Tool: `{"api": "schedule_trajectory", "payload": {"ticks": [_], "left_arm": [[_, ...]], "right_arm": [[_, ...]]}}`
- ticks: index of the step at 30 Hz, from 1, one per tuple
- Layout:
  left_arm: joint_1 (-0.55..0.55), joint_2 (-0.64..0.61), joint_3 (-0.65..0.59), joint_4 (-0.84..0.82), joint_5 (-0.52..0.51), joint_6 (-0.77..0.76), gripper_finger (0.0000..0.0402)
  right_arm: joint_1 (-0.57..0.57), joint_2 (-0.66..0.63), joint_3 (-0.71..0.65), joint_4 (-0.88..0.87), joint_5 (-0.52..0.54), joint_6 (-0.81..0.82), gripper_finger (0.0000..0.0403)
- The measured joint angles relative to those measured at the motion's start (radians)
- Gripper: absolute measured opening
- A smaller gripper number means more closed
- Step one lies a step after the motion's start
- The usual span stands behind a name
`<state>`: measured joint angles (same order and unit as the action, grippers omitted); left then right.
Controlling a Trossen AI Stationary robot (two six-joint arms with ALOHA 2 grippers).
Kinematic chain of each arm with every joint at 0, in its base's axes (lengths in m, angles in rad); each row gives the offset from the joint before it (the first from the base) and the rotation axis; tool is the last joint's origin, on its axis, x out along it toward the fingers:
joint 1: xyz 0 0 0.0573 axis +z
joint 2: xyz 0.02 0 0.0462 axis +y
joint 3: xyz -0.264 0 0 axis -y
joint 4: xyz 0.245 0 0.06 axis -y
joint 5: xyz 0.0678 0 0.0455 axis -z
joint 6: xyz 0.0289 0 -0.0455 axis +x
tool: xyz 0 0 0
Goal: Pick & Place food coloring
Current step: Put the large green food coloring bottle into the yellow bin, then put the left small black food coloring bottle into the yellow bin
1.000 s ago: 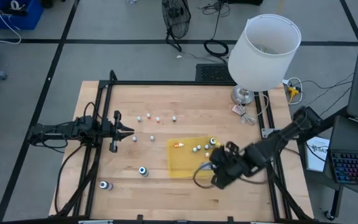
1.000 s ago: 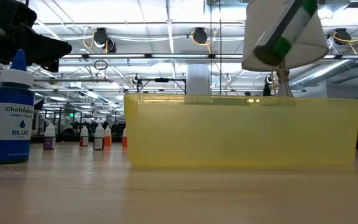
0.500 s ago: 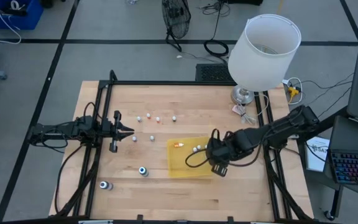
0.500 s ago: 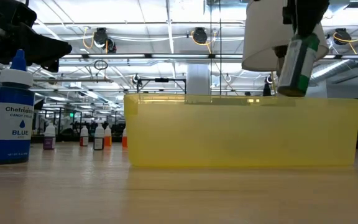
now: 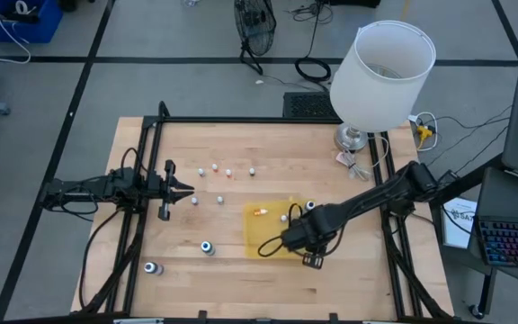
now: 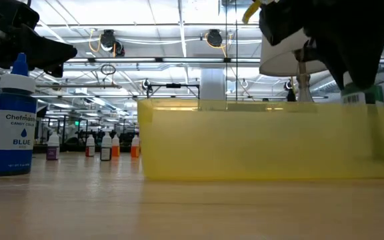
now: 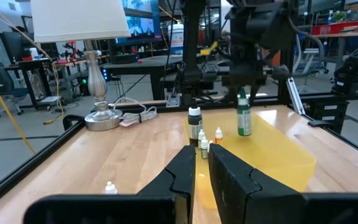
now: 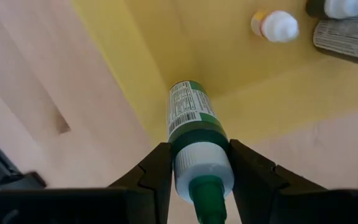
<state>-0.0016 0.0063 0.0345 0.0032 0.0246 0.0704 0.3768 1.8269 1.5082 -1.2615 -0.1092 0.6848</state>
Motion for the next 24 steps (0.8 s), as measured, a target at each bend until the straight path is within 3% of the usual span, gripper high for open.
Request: {"api": "schedule_trajectory", "payload": {"ticks": [9, 17, 24], "left_arm": [[0.0, 0.0, 0.0, 0.0, 0.0, 0.0, 0.0051], [0.0, 0.0, 0.0, 0.0, 0.0, 0.0, 0.0051], [0.0, 0.0, 0.0, 0.0, 0.0, 0.0, 0.0051]], "right_arm": [[-0.002, 0.036, 0.0, 0.0, 0.0, -0.029, 0.0118], [0.001, 0.036, 0.0, 0.008, -0.001, 0.034, 0.0206], [0.004, 0.019, 0.0, 0.012, 0.0, 0.041, 0.0211]]}}
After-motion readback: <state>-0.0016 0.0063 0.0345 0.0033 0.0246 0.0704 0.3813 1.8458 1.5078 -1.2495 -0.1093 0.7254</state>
